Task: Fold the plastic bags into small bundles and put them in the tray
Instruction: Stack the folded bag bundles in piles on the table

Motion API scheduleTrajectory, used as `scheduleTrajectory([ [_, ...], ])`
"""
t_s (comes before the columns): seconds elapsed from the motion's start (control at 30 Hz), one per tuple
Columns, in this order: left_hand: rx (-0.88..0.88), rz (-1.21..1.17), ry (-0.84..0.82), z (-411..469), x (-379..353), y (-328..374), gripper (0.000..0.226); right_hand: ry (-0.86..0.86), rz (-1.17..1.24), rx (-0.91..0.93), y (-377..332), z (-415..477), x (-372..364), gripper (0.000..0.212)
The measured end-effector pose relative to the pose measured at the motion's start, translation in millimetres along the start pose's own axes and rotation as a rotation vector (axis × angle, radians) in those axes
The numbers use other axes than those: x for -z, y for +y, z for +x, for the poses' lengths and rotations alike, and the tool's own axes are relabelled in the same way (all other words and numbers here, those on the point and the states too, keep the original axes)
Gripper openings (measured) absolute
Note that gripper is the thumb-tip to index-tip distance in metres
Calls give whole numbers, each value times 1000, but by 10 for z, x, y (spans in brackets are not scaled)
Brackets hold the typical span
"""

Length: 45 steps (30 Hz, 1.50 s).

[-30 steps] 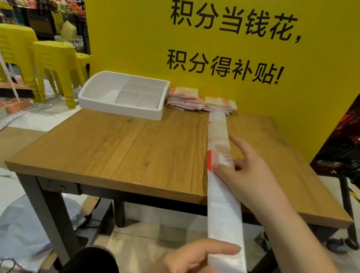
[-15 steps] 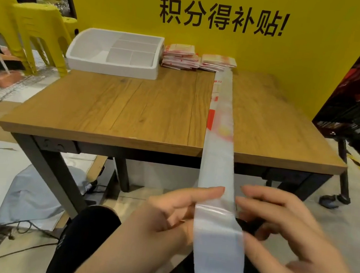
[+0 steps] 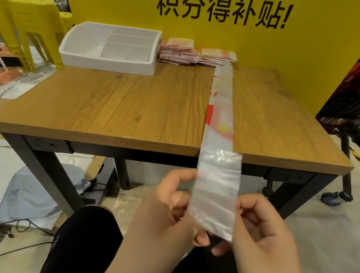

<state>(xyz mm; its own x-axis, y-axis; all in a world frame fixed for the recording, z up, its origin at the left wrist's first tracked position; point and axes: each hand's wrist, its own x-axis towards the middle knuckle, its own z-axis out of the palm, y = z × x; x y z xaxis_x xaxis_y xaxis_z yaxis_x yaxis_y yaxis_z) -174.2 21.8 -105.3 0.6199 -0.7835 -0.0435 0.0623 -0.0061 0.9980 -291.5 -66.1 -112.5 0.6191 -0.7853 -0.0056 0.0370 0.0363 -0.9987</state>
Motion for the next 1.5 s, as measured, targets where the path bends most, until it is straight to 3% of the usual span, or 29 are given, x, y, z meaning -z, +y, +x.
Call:
scheduleTrajectory([
  [0.13, -37, 74, 74, -55, -60, 20, 50, 56, 74, 2, -65, 6, -107, 10],
  [0.23, -55, 46, 115, -68, -116, 12, 53, 75, 108, -9, -76, 7, -136, 29],
  [0.37, -68, -70, 180, -71, -198, 18, 36, 89, 125, -8, -102, -14, -187, 45],
  [0.47, -101, -16, 218, -78, -226, -31, 26, 78, 140, 15, -124, -37, -204, 49],
  [0.6, -114, -10, 237, -87, -251, -42, 20, 72, 181, 43, -148, -41, -209, 47],
  [0.87, -40, -227, 194, -75, -232, -38, 10, 40, 156, 72, -105, -27, -177, 24],
  [1.13, -115, -139, 164, -102, -239, -66, 21, 1, 161, 38, -89, -40, -159, 29],
  [1.2, -123, -88, 104, -123, -162, -62, 28, -6, 192, 24, -111, -44, -153, 30],
  [1.33, -237, 217, -195, -172, 216, 56, 46, -17, 236, 5, -154, -49, -90, 29],
  [1.4, -431, 572, -161, -90, 415, 87, 64, -47, 267, -15, -172, -50, -62, 43],
  [1.5, -644, 896, -31, 130, 464, 96, 56, -65, 278, -39, -203, -76, -68, 74],
])
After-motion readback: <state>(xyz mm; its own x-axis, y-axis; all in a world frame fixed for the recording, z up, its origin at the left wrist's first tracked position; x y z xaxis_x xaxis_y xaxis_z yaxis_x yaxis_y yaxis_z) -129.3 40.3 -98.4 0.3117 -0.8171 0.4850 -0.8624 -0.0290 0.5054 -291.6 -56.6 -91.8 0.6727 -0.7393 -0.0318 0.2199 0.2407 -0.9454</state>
